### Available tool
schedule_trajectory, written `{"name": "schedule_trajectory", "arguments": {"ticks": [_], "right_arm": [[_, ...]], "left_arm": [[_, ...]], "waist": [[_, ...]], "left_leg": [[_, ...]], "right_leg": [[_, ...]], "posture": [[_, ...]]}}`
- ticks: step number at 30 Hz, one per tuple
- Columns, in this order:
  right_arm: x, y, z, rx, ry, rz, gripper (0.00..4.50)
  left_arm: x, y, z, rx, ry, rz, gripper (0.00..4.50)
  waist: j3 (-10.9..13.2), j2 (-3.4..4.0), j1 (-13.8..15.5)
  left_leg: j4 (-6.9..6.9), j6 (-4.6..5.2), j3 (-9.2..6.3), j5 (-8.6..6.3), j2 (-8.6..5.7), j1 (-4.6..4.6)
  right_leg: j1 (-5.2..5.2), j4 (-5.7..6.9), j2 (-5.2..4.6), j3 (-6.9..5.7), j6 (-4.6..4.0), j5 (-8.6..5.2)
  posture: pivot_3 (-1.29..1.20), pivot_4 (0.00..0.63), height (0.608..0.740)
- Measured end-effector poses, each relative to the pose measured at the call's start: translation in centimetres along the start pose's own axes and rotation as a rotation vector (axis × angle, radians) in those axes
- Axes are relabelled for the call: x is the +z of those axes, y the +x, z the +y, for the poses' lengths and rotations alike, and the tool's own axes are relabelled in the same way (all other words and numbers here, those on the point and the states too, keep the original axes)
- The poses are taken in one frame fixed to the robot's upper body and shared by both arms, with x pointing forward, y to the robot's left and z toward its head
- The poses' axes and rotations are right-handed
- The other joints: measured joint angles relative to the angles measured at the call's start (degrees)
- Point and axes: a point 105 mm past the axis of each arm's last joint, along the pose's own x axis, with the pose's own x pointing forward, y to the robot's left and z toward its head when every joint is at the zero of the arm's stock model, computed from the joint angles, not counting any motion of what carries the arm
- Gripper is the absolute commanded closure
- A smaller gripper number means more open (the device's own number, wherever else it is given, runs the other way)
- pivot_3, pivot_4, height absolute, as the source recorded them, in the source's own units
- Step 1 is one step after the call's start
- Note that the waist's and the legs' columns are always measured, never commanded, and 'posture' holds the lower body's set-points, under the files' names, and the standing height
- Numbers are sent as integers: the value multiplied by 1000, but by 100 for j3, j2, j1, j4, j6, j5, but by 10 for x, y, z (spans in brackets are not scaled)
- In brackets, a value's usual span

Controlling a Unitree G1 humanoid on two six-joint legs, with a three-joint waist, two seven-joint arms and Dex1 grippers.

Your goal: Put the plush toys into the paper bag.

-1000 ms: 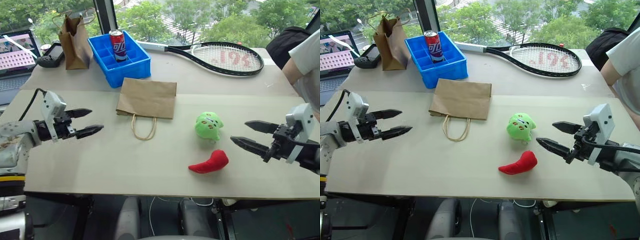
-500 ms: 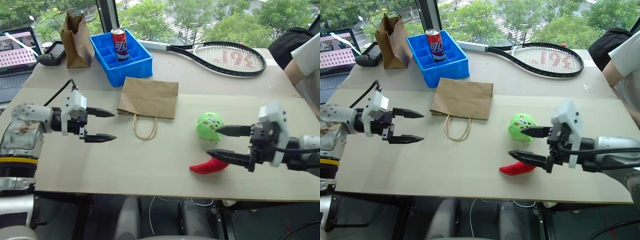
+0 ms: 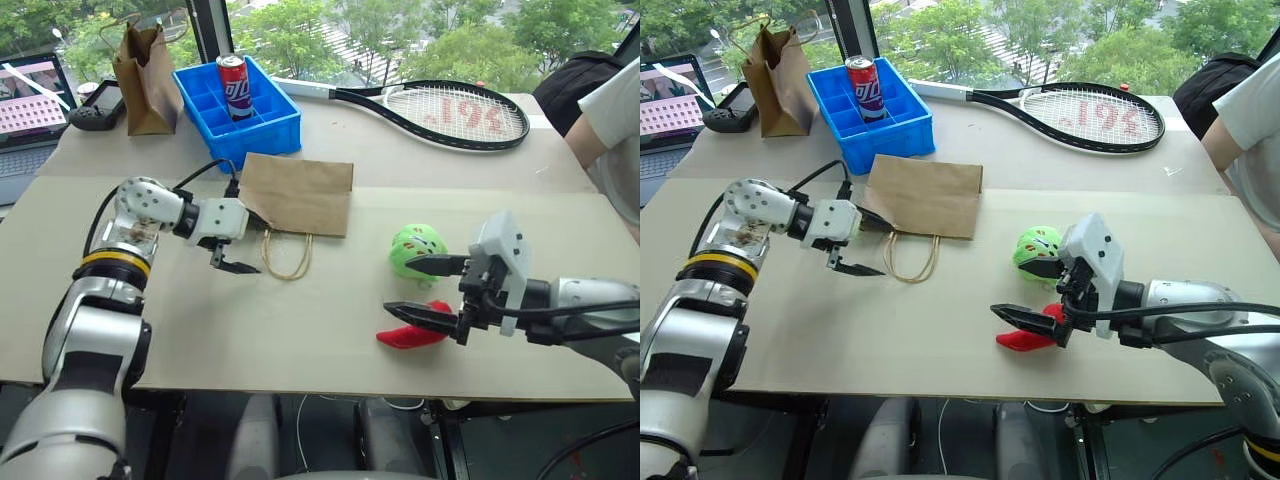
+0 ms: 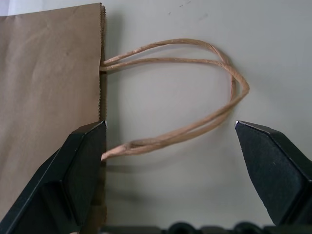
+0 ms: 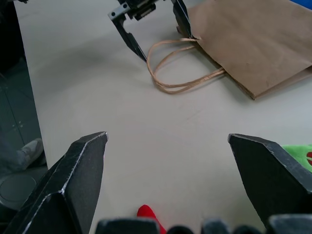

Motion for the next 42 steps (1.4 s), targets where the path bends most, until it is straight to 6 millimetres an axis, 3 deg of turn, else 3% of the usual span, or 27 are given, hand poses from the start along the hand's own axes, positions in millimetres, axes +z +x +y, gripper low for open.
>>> {"name": "schedule_trajectory", "arguments": {"ticks": [9,11,16,20,23,26,32,37,42], "right_arm": [[-8,0,0,-43,20,19,0],[-10,0,-1,-53,17,29,0],[-16,-2,0,-47,31,49,0],[-18,1,3,-40,46,44,0],[-19,7,6,-28,58,34,0],[-21,14,7,-34,72,22,620],[-14,44,1,-110,85,-60,2668],[-5,70,-5,-165,90,-120,4323],[-2,94,-14,-197,77,-136,4416]], "left_arm": [[5,8,3,-24,-58,-59,3983],[6,8,4,-24,-92,-74,4451],[20,11,11,-36,-323,-196,4451],[53,26,13,-77,-542,-291,4451],[76,23,22,-39,-709,-366,4451],[92,12,28,-1,-840,-425,4500],[107,5,29,54,-1006,-444,4500],[107,2,30,71,-1079,-461,4500],[111,2,28,45,-1093,-481,4500]], "waist": [[1,-1,-26],[1,-1,-28],[2,-2,-45],[8,6,-80],[11,7,-127],[13,9,-168],[18,9,-141],[19,11,-139],[20,13,-130]], "left_leg": [[0,6,-4,4,-2,2],[0,7,-6,5,-2,2],[-1,8,-15,7,-1,4],[-7,6,-46,8,7,29],[-16,7,-61,10,7,39],[-32,7,-58,10,5,76],[-110,2,-57,45,-5,127],[-114,-1,-56,47,-6,130],[-115,-5,-55,50,-6,130]], "right_leg": [[3,2,2,0,1,1],[5,1,5,0,1,1],[19,-4,16,1,1,1],[82,-37,56,8,1,0],[102,-54,76,15,0,0],[129,-60,78,23,0,0],[159,-81,85,38,-5,1],[160,-80,85,39,-8,2],[160,-80,85,39,-9,2]], "posture": [[0,150,660],[0,150,660],[0,150,660],[0,150,660],[0,150,660],[0,150,660],[0,150,660],[0,150,660],[0,150,660]]}}
